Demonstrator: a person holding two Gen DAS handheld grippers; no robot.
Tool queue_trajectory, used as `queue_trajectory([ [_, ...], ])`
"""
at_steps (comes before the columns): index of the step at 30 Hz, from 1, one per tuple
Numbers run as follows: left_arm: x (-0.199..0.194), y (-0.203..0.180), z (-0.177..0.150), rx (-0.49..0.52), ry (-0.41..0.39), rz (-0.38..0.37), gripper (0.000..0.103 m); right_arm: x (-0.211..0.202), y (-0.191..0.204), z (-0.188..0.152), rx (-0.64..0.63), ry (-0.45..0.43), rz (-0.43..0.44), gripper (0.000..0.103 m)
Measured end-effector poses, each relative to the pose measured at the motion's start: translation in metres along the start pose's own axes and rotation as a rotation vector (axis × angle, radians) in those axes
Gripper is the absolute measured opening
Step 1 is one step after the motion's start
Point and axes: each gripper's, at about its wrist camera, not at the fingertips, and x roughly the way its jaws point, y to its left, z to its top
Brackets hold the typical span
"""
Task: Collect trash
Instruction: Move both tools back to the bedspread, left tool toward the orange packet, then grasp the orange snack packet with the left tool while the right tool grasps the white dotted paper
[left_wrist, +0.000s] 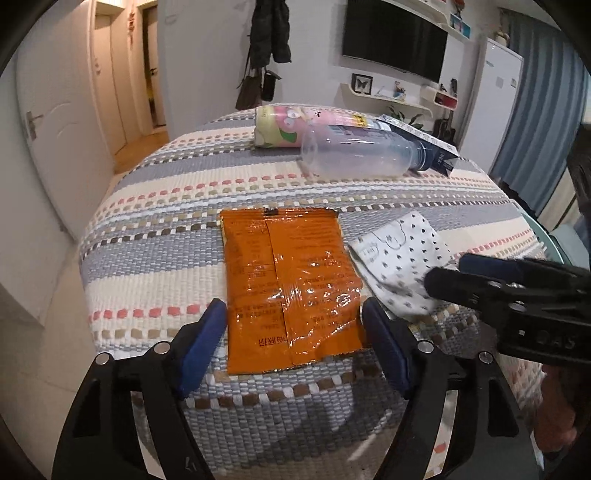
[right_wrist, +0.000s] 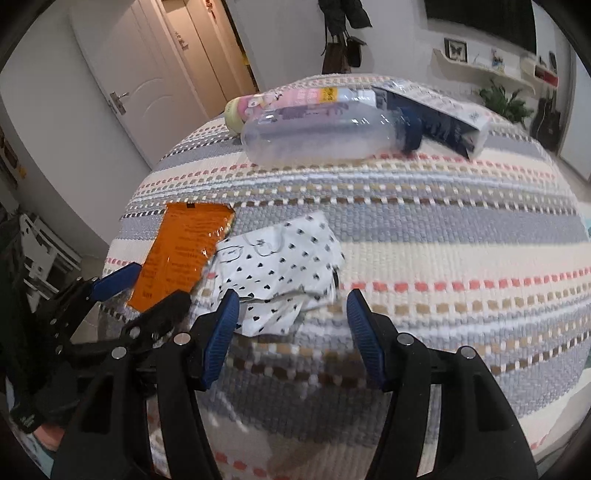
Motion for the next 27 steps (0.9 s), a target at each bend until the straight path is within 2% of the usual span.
queue_trajectory([
  [4,-0.001,0.001,-0.002,0.012,-0.014,-0.012,0.074,0.008,0.010,0.008,-0.036,-0.014,-0.043,0.053],
  [5,-0.001,0.001,-0.003,0.019,-0.014,-0.012,0.074,0.010,0.012,0.010,-0.043,-0.015,-0.045,0.044],
  [11,0.001,-0.006,-0.003,0.056,-0.010,0.007,0.076,0.014,0.015,0.018,-0.069,-0.040,-0.059,0.014],
  [12,0.002,-0.007,-0.002,0.062,-0.006,0.007,0.078,0.013,0.015,0.018,-0.070,-0.048,-0.057,0.000],
  [14,0.003,-0.008,-0.001,0.068,0.000,0.005,0.080,0.010,0.015,0.019,-0.078,-0.065,-0.088,0.000],
  [18,0.005,-0.013,0.001,0.079,0.007,0.038,0.079,0.004,0.003,0.021,-0.051,-0.077,-0.087,0.000],
  [20,0.004,-0.013,0.001,0.083,0.000,0.039,0.072,-0.001,-0.001,0.021,-0.043,-0.086,-0.089,0.000],
  [24,0.002,-0.006,0.006,0.053,-0.011,0.037,0.049,-0.014,-0.012,0.022,-0.024,-0.107,-0.082,0.000],
  [25,0.002,-0.002,0.007,0.037,-0.012,0.023,0.039,-0.015,-0.013,0.023,-0.027,-0.105,-0.073,0.000],
  [27,0.002,0.005,0.010,0.019,-0.015,0.015,0.031,-0.019,-0.016,0.024,-0.024,-0.091,-0.018,0.000],
])
